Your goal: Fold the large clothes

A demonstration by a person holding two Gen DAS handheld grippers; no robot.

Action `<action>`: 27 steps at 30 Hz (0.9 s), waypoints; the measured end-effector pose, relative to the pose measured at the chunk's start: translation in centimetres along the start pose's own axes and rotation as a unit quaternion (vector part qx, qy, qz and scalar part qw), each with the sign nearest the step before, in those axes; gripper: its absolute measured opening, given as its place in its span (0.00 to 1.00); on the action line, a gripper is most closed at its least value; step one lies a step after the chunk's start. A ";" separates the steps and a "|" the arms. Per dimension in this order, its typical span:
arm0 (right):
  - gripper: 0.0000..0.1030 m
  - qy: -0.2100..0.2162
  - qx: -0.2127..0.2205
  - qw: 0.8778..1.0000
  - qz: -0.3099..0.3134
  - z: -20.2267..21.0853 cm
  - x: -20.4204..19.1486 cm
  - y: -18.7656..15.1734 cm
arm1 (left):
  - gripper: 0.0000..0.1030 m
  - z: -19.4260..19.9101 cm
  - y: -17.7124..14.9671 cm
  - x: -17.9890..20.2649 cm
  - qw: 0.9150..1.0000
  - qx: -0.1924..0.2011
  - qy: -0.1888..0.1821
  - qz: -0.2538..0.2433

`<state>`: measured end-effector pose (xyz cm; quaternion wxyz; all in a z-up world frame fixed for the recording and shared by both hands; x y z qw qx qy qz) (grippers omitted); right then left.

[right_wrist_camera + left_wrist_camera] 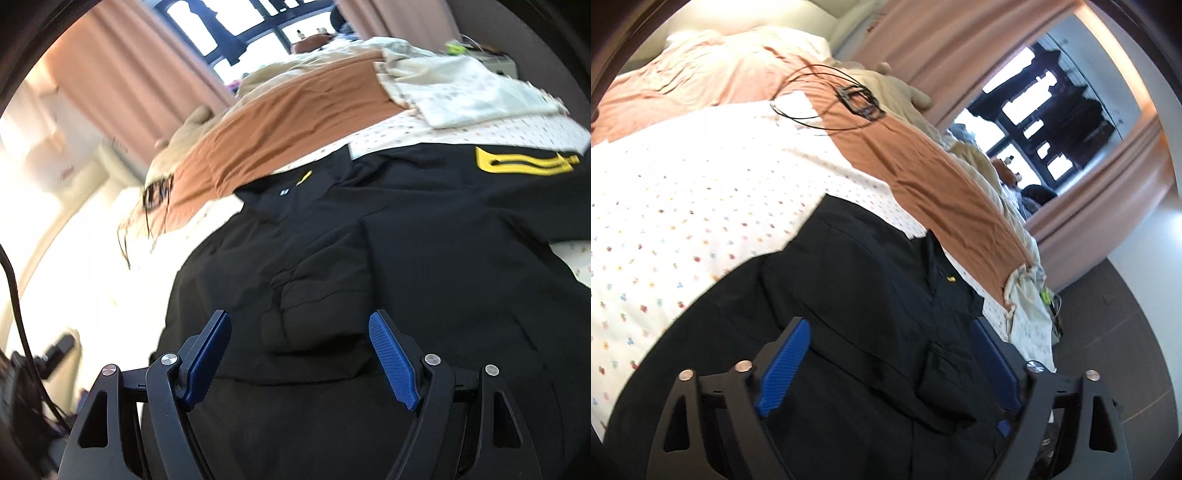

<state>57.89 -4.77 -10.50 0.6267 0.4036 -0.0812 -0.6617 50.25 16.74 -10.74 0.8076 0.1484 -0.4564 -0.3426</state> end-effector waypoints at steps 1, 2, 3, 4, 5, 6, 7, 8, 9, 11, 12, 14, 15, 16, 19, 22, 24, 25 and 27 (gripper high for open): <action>0.75 -0.006 -0.006 1.000 0.009 -0.6 -0.4 -0.1 | 0.81 0.1 0.3 -0.6 1.000 0.002 0.002 0.009; 0.75 -0.012 -0.012 1.000 0.016 -1.2 -0.8 -0.1 | 0.77 0.1 0.4 -1.0 1.000 0.004 0.004 0.016; 0.75 -0.017 -0.019 0.999 0.022 -1.9 -1.2 -0.2 | 0.75 0.1 0.6 -1.7 1.000 0.004 0.007 0.028; 0.75 -0.024 -0.025 0.999 0.026 -2.5 -1.5 -0.2 | 0.72 0.1 0.7 -2.2 0.999 0.003 0.009 0.037; 0.75 -0.029 -0.029 0.999 0.029 -2.9 -1.9 -0.2 | 0.71 0.1 0.7 -2.6 0.999 0.002 0.011 0.044; 0.75 -0.032 -0.034 0.998 0.034 -3.5 -2.3 -0.2 | 0.71 0.1 0.8 -3.1 0.999 0.002 0.013 0.051; 0.75 -0.036 -0.040 0.998 0.041 -4.1 -2.8 -0.2 | 0.69 0.3 0.9 -3.5 0.998 0.001 0.014 0.055; 0.75 -0.045 -0.048 0.997 0.051 -4.7 -3.2 -0.3 | 0.68 0.3 1.0 -3.8 0.998 0.001 0.016 0.058; 0.75 -0.056 -0.054 0.995 0.058 -5.3 -3.6 -0.6 | 0.68 0.4 1.1 -4.1 0.998 0.001 0.018 0.061; 0.75 -0.084 -0.073 0.991 0.068 -6.8 -3.8 -0.9 | 0.68 0.5 1.2 -4.4 0.998 0.003 0.017 0.066; 0.75 -0.093 -0.080 0.990 0.069 -7.4 -3.8 -1.0 | 0.68 0.6 1.3 -4.5 0.997 0.003 0.018 0.069; 0.75 -0.113 -0.098 0.986 0.071 -8.6 -3.5 -1.2 | 0.68 0.6 1.3 -4.5 0.997 0.004 0.017 0.069; 0.75 -0.126 -0.107 0.984 0.070 -9.3 -3.0 -1.3 | 0.68 0.6 1.3 -4.5 0.997 0.003 0.016 0.069; 0.73 -0.133 -0.110 0.982 0.071 -9.7 -2.8 -1.5 | 0.68 0.5 1.3 -4.6 0.998 0.002 0.016 0.069; 0.56 -0.136 -0.113 0.980 0.085 -10.3 -2.5 -2.2 | 0.68 0.2 1.0 -4.5 0.997 -0.004 0.016 0.070; 0.36 -0.113 -0.100 0.986 0.077 -9.1 -1.9 -1.4 | 0.68 -0.3 0.6 -4.2 0.997 -0.008 0.020 0.067; 0.36 -0.085 -0.085 0.991 0.055 -7.8 -1.0 -0.7 | 0.68 -0.6 0.2 -3.9 0.998 -0.013 0.022 0.062; 0.35 -0.076 -0.074 0.993 0.049 -7.1 -0.5 -0.3 | 0.68 -0.8 0.0 -3.7 0.998 -0.017 0.022 0.059; 0.35 -0.063 -0.053 0.996 0.035 -5.3 0.4 0.5 | 0.68 -1.3 -0.5 -3.2 0.998 -0.023 0.027 0.049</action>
Point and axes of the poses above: each gripper's, at about its wrist camera, not at the fingertips, and z roughly against the way its jaws point, x to its right, y to its top, the point moved 2 cm from there along -z, roughly the way its jaws point, and after that the axes turned 1 degree about -z, right-handed, at the moved point
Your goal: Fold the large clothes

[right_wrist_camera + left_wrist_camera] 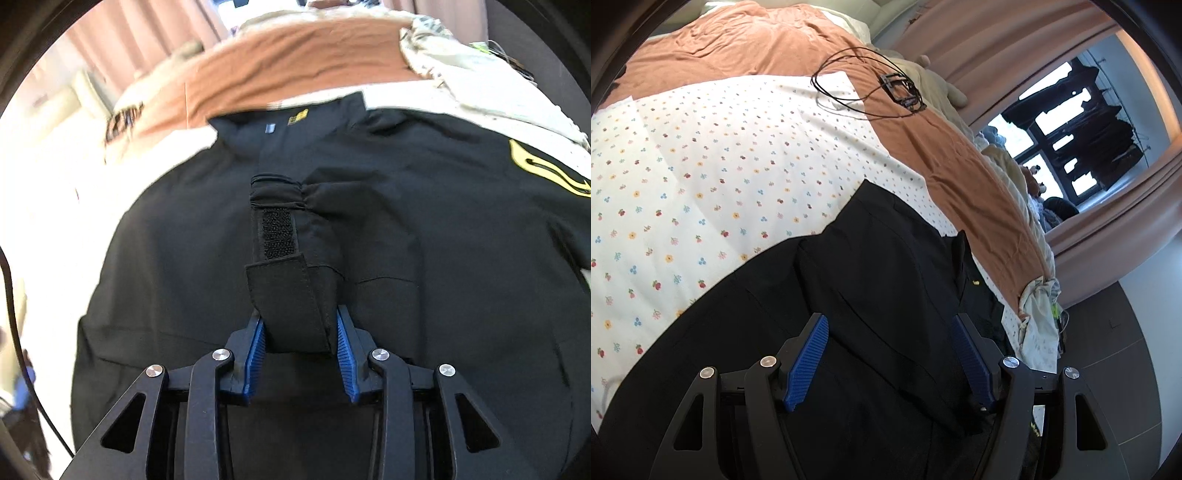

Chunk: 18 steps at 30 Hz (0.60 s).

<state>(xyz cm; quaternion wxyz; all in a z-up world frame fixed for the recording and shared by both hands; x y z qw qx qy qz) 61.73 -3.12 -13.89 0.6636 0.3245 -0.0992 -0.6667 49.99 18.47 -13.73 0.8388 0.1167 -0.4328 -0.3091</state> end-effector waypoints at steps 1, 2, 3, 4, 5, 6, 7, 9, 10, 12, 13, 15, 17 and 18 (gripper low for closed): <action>0.35 0.006 0.009 1.000 -0.007 0.8 0.6 0.3 | 0.68 -0.2 -0.2 0.2 1.000 -0.003 0.002 -0.005; 0.35 0.016 0.024 0.999 -0.016 2.0 1.6 0.6 | 0.68 -0.4 -0.5 0.5 1.000 -0.005 0.005 -0.011; 0.35 0.021 0.033 0.999 -0.022 2.7 2.2 0.9 | 0.68 -0.5 -0.7 0.7 1.000 -0.006 0.007 -0.016; 0.35 0.022 0.042 0.998 -0.027 3.4 3.1 1.2 | 0.68 -0.7 -0.9 1.0 1.000 -0.009 0.009 -0.020; 0.35 0.019 0.050 0.998 -0.034 4.2 4.1 1.4 | 0.68 -0.9 -1.0 1.1 1.000 -0.012 0.011 -0.024; 0.35 0.015 0.055 0.997 -0.043 4.6 5.0 1.7 | 0.68 -1.1 -1.2 1.2 0.999 -0.016 0.013 -0.026; 0.36 0.010 0.056 0.997 -0.055 4.9 6.2 1.8 | 0.68 -1.3 -1.5 1.4 0.999 -0.019 0.015 -0.030; 0.40 -0.001 0.054 0.995 -0.078 5.5 8.4 1.8 | 0.68 -1.6 -1.8 1.7 0.999 -0.022 0.024 -0.040; 0.40 -0.011 0.051 0.995 -0.086 5.7 9.5 1.7 | 0.68 -1.8 -1.9 1.9 0.998 -0.023 0.029 -0.046; 0.47 -0.030 0.044 0.994 -0.094 6.0 11.3 1.4 | 0.68 -2.0 -2.2 2.3 0.997 -0.024 0.038 -0.058; 0.50 -0.035 0.042 0.994 -0.100 6.2 12.1 1.2 | 0.68 -2.2 -2.3 2.4 0.997 -0.025 0.039 -0.060; 0.51 -0.035 0.035 0.992 -0.113 6.2 13.3 0.9 | 0.68 -2.4 -2.7 2.7 0.997 -0.030 0.039 -0.066; 0.51 -0.022 0.022 0.991 -0.129 5.9 13.8 0.7 | 0.68 -2.7 -3.0 2.9 0.996 -0.033 0.040 -0.072; 0.51 -0.008 0.013 0.990 -0.138 5.6 14.0 0.6 | 0.68 -2.8 -3.1 3.0 0.996 -0.035 0.041 -0.074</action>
Point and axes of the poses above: each gripper's, at about its wrist camera, not at the fingertips, and z roughly against the way its jaws point, x to its right, y to its top, the point moved 2 cm from there along -z, roughly the way its jaws point, and after that the axes turned 1 degree about -z, right-handed, at the moved point
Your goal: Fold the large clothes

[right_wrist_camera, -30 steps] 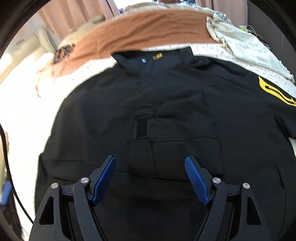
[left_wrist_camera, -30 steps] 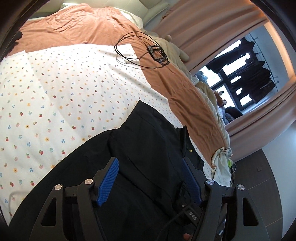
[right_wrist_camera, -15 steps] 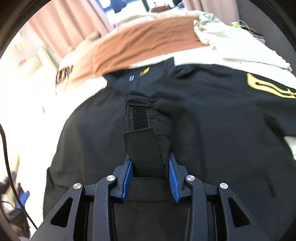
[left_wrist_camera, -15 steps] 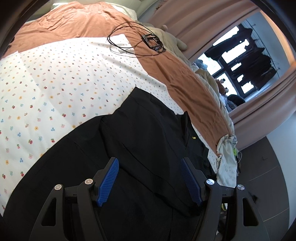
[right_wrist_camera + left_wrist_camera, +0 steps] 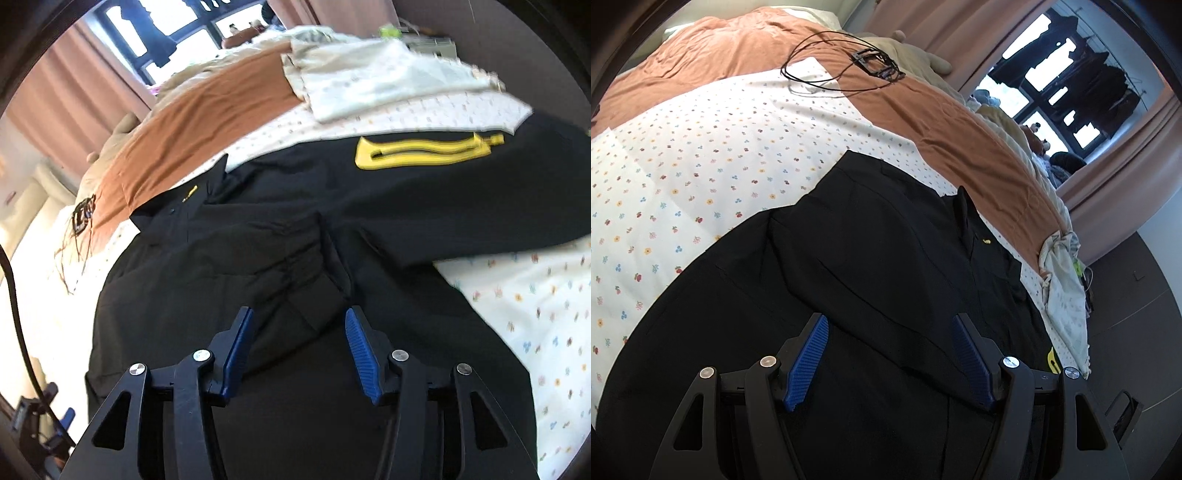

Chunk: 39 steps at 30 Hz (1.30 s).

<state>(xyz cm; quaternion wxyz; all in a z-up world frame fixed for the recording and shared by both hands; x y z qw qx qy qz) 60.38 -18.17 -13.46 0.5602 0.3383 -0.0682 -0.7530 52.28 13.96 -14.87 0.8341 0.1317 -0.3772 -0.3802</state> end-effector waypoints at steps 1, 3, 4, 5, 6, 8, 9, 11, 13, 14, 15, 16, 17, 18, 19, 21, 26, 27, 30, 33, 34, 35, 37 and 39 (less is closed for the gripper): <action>0.51 0.014 -0.011 1.000 -0.010 -0.4 0.2 -0.1 | 0.68 -0.1 -0.1 0.1 1.000 -0.001 0.000 -0.002; 0.51 0.040 -0.029 0.999 -0.022 -1.5 0.5 -0.4 | 0.68 -0.3 -0.2 0.3 1.000 -0.003 0.003 -0.005; 0.51 0.046 -0.037 0.998 -0.025 -2.0 0.5 -0.6 | 0.68 -0.4 -0.3 0.3 1.000 -0.004 0.005 -0.008; 0.51 0.047 -0.045 0.998 -0.024 -2.7 0.4 -0.8 | 0.68 -0.6 -0.3 0.4 1.000 -0.004 0.009 -0.011; 0.50 0.044 -0.046 0.998 -0.022 -3.2 0.4 -0.8 | 0.68 -0.7 -0.3 0.3 1.000 -0.005 0.013 -0.014; 0.47 0.037 -0.051 0.998 -0.022 -4.4 0.7 -0.9 | 0.68 -1.0 -0.4 0.2 1.000 -0.007 0.019 -0.014; 0.43 0.039 -0.053 0.998 -0.024 -4.8 0.9 -0.7 | 0.68 -1.3 -0.4 0.0 1.000 -0.009 0.023 -0.012; 0.17 0.035 -0.054 0.997 -0.038 -5.7 1.4 -0.3 | 0.68 -1.7 -0.5 -0.2 0.999 -0.014 0.027 -0.007; 0.08 0.044 -0.052 0.995 -0.066 -6.3 2.4 0.5 | 0.68 -2.1 -0.7 -0.5 0.999 -0.020 0.030 0.000; 0.07 0.052 -0.049 0.995 -0.073 -6.7 2.7 0.9 | 0.68 -2.2 -0.8 -0.5 0.999 -0.023 0.029 0.002; 0.06 0.055 -0.044 0.995 -0.074 -6.9 2.7 1.4 | 0.68 -2.3 -0.8 -0.5 0.999 -0.026 0.027 0.002; 0.06 0.054 -0.038 0.995 -0.072 -7.2 2.7 1.8 | 0.68 -2.4 -0.9 -0.4 0.999 -0.027 0.025 0.001; 0.06 0.050 -0.035 0.996 -0.069 -7.5 2.5 2.0 | 0.68 -2.5 -0.9 -0.4 0.999 -0.028 0.025 0.001; 0.06 0.049 -0.033 0.996 -0.067 -7.6 2.3 2.2 | 0.68 -2.5 -0.9 -0.3 0.999 -0.029 0.025 0.000; 0.06 0.049 -0.030 0.996 -0.065 -7.8 2.2 2.3 | 0.68 -2.6 -0.8 -0.3 0.999 -0.029 0.025 0.000; 0.06 0.049 -0.024 0.996 -0.066 -8.1 1.9 2.6 | 0.68 -2.8 -0.8 -0.4 0.999 -0.033 0.024 0.000; 0.18 0.060 -0.011 0.993 -0.098 -6.7 2.5 2.7 | 0.68 -2.8 -0.7 -0.3 0.999 -0.042 0.015 -0.004; 0.27 0.070 0.001 0.991 -0.117 -5.6 3.3 2.6 | 0.68 -2.6 -0.8 -0.2 0.999 -0.038 0.014 -0.006; 0.65 0.069 0.049 0.987 -0.139 -2.5 4.5 2.1 | 0.74 -2.2 -1.0 0.6 0.999 -0.029 0.004 -0.013; 0.66 0.052 0.081 0.984 -0.150 -0.3 5.7 2.1 | 0.96 -1.8 -1.3 1.7 0.999 -0.020 -0.017 -0.024; 0.66 0.048 0.090 0.982 -0.162 0.3 6.4 2.1 | 0.98 -1.6 -1.3 2.0 0.999 -0.017 -0.023 -0.027; 0.66 0.044 0.099 0.979 -0.174 0.8 7.2 2.1 | 0.98 -1.6 -1.3 2.3 0.999 -0.015 -0.024 -0.031; 0.66 0.031 0.109 0.974 -0.194 1.3 8.3 2.0 | 0.98 -1.4 -1.5 2.9 0.999 -0.011 -0.024 -0.042; 0.66 -0.002 0.122 0.970 -0.211 2.4 10.6 2.1 | 0.98 -1.6 -1.6 3.3 0.998 -0.012 -0.027 -0.047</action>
Point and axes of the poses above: each gripper's, at about its wrist camera, not at the fingertips, and z roughly against the way its jaws point, x to its right, y to its top, the point moved 2 cm from there along -z, roughly the way its jaws point, and after that the axes turned 1 degree about -z, right-handed, at the moved point
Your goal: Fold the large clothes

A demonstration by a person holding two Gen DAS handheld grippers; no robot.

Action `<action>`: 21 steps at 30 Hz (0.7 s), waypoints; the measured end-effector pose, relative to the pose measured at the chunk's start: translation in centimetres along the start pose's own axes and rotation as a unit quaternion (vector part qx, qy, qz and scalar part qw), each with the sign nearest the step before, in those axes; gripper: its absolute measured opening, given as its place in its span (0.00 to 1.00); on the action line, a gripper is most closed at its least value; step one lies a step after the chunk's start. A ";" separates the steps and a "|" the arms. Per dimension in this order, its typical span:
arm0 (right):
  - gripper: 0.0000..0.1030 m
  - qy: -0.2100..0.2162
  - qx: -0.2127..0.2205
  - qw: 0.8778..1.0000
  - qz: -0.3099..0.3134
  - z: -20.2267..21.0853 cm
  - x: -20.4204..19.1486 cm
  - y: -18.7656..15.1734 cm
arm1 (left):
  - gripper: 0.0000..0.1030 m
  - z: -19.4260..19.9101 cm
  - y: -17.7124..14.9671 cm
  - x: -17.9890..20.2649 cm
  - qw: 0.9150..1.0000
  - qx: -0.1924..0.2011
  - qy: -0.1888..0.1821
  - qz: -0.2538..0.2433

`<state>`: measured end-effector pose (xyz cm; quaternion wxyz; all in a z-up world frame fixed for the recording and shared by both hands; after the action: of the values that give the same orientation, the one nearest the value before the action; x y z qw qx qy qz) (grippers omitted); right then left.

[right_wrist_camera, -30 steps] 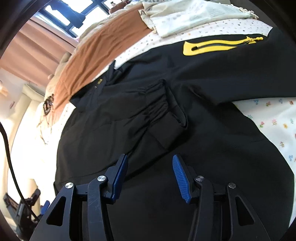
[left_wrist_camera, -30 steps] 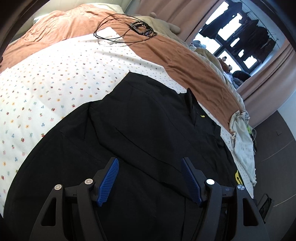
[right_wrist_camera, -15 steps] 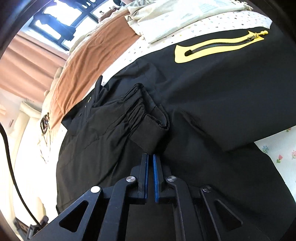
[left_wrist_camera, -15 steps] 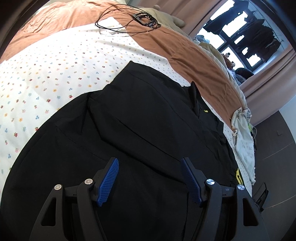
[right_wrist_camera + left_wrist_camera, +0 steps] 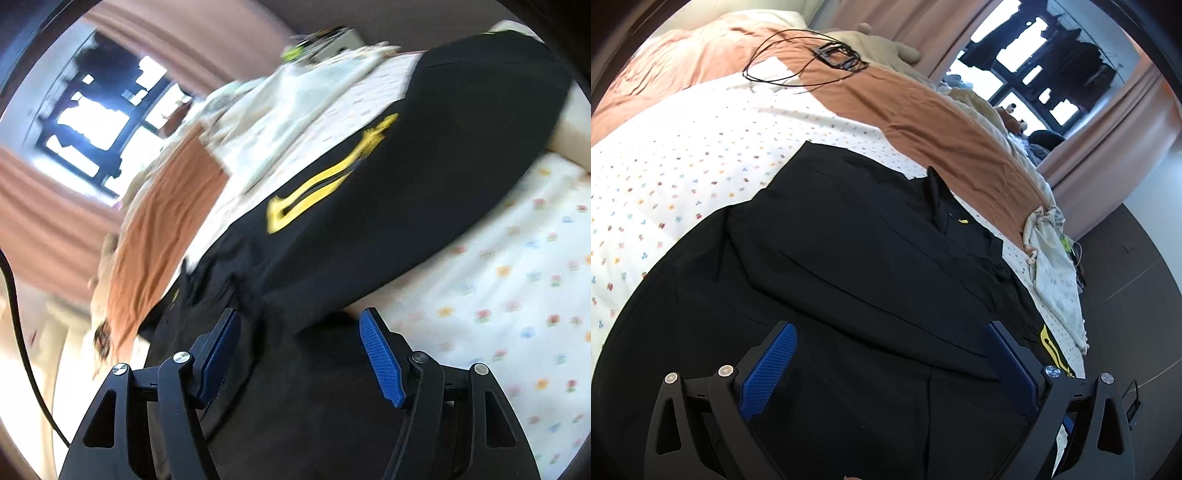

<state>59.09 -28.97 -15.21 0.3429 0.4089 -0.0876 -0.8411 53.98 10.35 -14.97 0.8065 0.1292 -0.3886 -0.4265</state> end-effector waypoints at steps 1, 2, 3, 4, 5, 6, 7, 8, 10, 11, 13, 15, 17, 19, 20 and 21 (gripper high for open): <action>0.66 -0.010 0.011 1.000 -0.004 0.3 0.5 0.3 | 0.98 -0.2 -0.1 0.2 1.000 -0.003 -0.003 -0.001; 0.66 -0.015 0.021 1.000 -0.008 0.5 1.0 0.7 | 0.98 -0.4 -0.2 0.3 1.000 -0.007 -0.003 -0.001; 0.66 -0.017 0.024 1.000 -0.011 0.8 1.4 1.1 | 0.98 -0.6 -0.2 0.4 1.000 -0.010 -0.002 -0.001; 0.66 -0.018 0.026 0.999 -0.018 0.8 1.8 1.4 | 0.98 -0.8 -0.3 0.4 1.000 -0.014 -0.003 0.001; 0.66 -0.018 0.029 0.999 -0.027 0.8 2.3 1.6 | 0.98 -0.8 -0.3 0.5 1.000 -0.016 -0.004 0.002; 0.66 -0.019 0.030 0.999 -0.035 0.8 2.9 2.0 | 0.98 -0.9 -0.4 0.4 1.000 -0.018 -0.006 0.003; 0.66 -0.019 0.031 0.998 -0.046 0.7 3.5 2.1 | 0.98 -1.0 -0.4 0.5 1.000 -0.019 -0.005 0.003; 0.66 -0.017 0.032 0.998 -0.059 0.7 4.0 2.2 | 0.98 -1.0 -0.5 0.5 1.000 -0.018 -0.003 0.002; 0.66 -0.005 0.035 0.996 -0.078 0.5 5.1 2.5 | 0.98 -1.0 -0.6 0.4 1.000 -0.015 0.002 0.004; 0.66 0.001 0.036 0.996 -0.086 0.3 5.4 2.6 | 0.98 -1.0 -0.7 0.3 1.000 -0.014 0.003 0.008; 0.66 0.003 0.042 0.995 -0.091 0.0 5.9 2.8 | 0.98 -1.2 -0.9 0.0 1.000 -0.017 0.005 0.018; 0.66 0.003 0.049 0.995 -0.092 -0.2 6.2 3.2 | 0.98 -1.4 -0.8 -0.1 0.999 -0.020 0.003 0.025; 0.65 0.008 0.060 0.993 -0.099 -0.6 6.8 3.8 | 0.98 -1.5 -0.9 -0.2 0.999 -0.019 0.006 0.025; 0.62 0.007 0.070 0.992 -0.104 -0.8 7.4 4.2 | 0.98 -1.4 -0.9 -0.2 1.000 -0.016 0.010 0.024; 0.55 0.007 0.076 0.991 -0.107 -1.2 7.9 4.7 | 0.98 -1.4 -0.9 -0.2 1.000 -0.015 0.010 0.025; 0.48 0.007 0.079 0.991 -0.107 -1.2 8.2 5.0 | 0.98 -1.4 -0.9 -0.2 1.000 -0.015 0.009 0.025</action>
<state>59.00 -37.85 -19.01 0.2176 0.4480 -0.1072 -0.8605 54.46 9.78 -16.46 0.8219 0.1108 -0.3783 -0.4112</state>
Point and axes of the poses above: each gripper's, at about its wrist camera, not at the fingertips, and z roughly against the way its jaws point, x to its right, y to its top, the point moved 2 cm from there along -z, roughly the way its jaws point, and after that the axes turned 1 degree about -z, right-handed, at the moved point
